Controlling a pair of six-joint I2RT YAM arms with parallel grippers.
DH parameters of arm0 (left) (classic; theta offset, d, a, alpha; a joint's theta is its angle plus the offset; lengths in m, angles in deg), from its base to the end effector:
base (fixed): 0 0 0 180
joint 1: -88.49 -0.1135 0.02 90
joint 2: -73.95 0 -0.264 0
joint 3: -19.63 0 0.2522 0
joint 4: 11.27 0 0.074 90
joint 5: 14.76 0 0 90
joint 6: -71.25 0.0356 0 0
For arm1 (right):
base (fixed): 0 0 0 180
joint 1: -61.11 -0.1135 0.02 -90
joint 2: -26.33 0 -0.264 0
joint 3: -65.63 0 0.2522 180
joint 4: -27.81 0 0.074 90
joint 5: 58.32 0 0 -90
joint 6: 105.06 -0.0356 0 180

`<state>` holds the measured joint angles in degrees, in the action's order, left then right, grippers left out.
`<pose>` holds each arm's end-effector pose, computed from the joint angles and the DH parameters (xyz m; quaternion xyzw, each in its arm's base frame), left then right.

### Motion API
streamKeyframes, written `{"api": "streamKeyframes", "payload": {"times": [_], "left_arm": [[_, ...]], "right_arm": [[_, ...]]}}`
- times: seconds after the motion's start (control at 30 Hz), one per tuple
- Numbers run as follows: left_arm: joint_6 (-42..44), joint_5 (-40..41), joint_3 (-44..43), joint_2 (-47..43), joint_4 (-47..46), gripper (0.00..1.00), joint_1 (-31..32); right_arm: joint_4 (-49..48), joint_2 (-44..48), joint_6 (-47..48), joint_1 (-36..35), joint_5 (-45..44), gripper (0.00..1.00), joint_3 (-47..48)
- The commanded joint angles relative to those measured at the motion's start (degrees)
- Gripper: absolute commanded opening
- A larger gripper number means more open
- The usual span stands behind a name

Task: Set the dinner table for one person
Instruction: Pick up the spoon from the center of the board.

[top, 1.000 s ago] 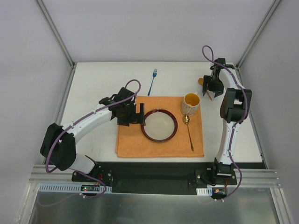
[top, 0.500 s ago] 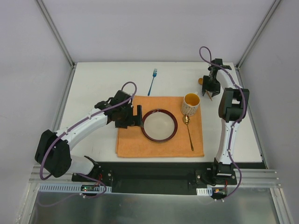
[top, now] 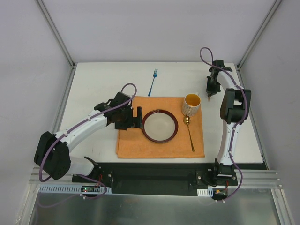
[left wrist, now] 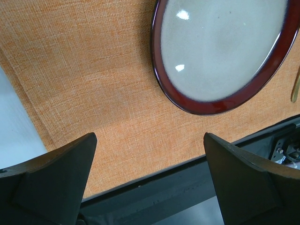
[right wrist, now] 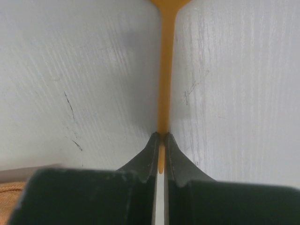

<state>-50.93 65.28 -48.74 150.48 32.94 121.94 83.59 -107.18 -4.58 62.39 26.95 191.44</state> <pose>0.2258 -0.1566 0.2481 0.0384 0.9426 -0.2432 0.2255 0.5004 -0.0141 0.1732 -0.0686 0.9701 -0.0634 0.2239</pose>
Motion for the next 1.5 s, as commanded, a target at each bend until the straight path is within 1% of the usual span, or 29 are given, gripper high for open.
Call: {"api": "streamKeyframes", "payload": {"times": [0.0,0.2,0.33,0.47,0.7,0.87,0.97,1.03,1.07,1.1,1.2,1.33,1.47], "left_arm": [[-0.33,0.99,1.00,-2.44,-0.05,0.99,0.56],[-0.34,1.17,-1.64,-0.78,-0.49,0.99,0.56],[-0.07,1.34,-4.80,0.98,-1.36,0.99,0.56],[0.45,1.69,-7.44,3.00,-3.12,0.99,0.56],[0.89,1.17,-6.47,3.54,-6.72,0.99,0.56],[1.68,0.64,-7.79,5.20,-7.78,0.99,0.56],[1.69,-0.15,-8.93,7.04,-9.10,0.99,0.65],[1.60,-0.59,-9.72,7.93,-10.15,0.99,0.65],[1.51,-0.59,-9.99,8.54,-10.50,0.99,0.65],[1.51,-0.94,-10.25,8.89,-10.68,0.99,0.65],[1.42,-1.38,-10.52,9.51,-11.38,0.99,0.83],[1.42,-1.65,-9.82,9.69,-11.56,0.99,1.00],[2.39,-1.21,-10.51,9.69,-11.65,0.99,0.91]], "right_arm": [[-2.29,3.87,-2.22,-0.93,0.78,0.01,-4.81],[-3.00,9.58,-3.36,-0.93,1.21,0.01,-6.85],[1.82,11.43,-2.57,-0.93,1.39,0.01,-3.33],[3.86,14.94,-2.31,-0.93,0.78,0.01,-2.54],[4.12,22.94,-2.57,-0.93,-0.10,0.01,-7.45],[9.04,28.46,-2.39,-0.93,2.00,0.01,-7.89],[9.13,32.25,-3.36,-0.93,3.49,0.01,-10.79],[9.13,35.77,-4.85,-0.93,4.20,0.01,-14.21],[9.05,37.00,-5.46,-0.93,6.12,0.01,-15.36],[8.78,39.45,-6.51,-1.01,6.57,0.01,-18.42],[8.25,42.80,-7.40,-1.19,7.02,0.01,-22.04],[7.20,49.91,-9.59,-3.12,7.45,0.01,-28.71],[8.86,53.97,-9.95,-5.06,7.54,0.01,-31.80]]}}
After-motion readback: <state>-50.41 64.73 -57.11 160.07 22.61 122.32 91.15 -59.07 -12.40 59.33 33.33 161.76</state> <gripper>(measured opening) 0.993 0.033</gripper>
